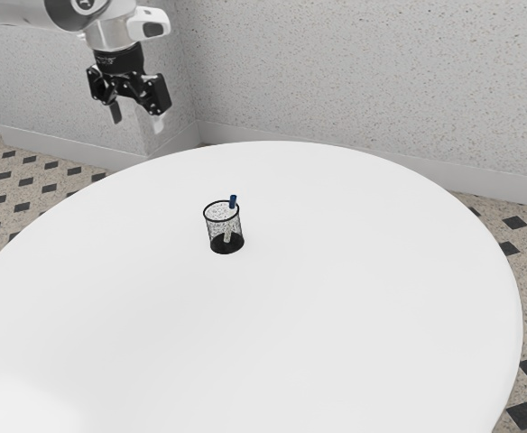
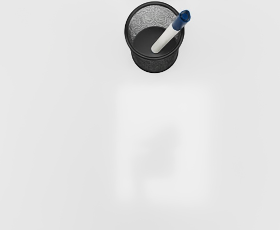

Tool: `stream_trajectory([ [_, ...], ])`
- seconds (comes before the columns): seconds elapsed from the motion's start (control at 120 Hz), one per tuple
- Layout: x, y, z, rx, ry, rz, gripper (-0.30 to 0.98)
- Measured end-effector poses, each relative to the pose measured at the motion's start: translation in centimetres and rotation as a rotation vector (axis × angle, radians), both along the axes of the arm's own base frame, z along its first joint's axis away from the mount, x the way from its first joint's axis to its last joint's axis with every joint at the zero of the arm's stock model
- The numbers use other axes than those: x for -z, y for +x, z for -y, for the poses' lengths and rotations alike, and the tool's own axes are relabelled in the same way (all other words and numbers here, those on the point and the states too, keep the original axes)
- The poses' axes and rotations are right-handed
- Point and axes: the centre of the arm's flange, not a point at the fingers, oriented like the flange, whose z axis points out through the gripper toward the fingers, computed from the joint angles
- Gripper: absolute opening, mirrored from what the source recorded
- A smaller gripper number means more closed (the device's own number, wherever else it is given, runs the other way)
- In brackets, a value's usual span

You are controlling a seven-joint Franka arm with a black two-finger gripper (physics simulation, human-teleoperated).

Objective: Take the marker out of the pen holder and place it to the left of the pen holder.

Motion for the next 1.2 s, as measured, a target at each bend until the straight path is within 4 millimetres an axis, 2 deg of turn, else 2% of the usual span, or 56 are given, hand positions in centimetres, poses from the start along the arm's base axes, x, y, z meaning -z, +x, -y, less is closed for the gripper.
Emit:
stream_trajectory([
  [0.2, 0.4, 0.1, 1.0, 0.018, -0.002, -0.008, 0.69],
  [0.267, 1.3, 0.7, 3.3, 0.064, -0.001, -0.022, 0.69],
  [0.408, 6.4, 4.6, 8.5, 0.266, 0.061, -0.089, 0.69],
  [0.467, 7.8, 5.3, 10.2, 0.367, 0.109, -0.11, 0.69],
  [0.508, 9.2, 5.7, 12.9, 0.478, 0.162, -0.135, 0.69],
  [0.55, 10.4, 6.0, 14.0, 0.556, 0.198, -0.157, 0.69],
  [0.633, 11.5, 7.6, 13.4, 0.642, 0.215, -0.168, 0.69],
  [0.742, 15.2, 10.6, 12.9, 0.769, 0.208, -0.178, 0.69],
  [0.825, 16.7, 12.4, 12.8, 0.864, 0.206, -0.161, 0.69],
  [0.883, 17.6, 13.2, 12.8, 0.93, 0.207, -0.152, 0.69],
  [0.983, 20.6, 14.5, 12.0, 1.024, 0.224, -0.173, 0.68],
  [1.2, 24.7, 15.7, 10.9, 1.195, 0.276, -0.236, 0.69],
])
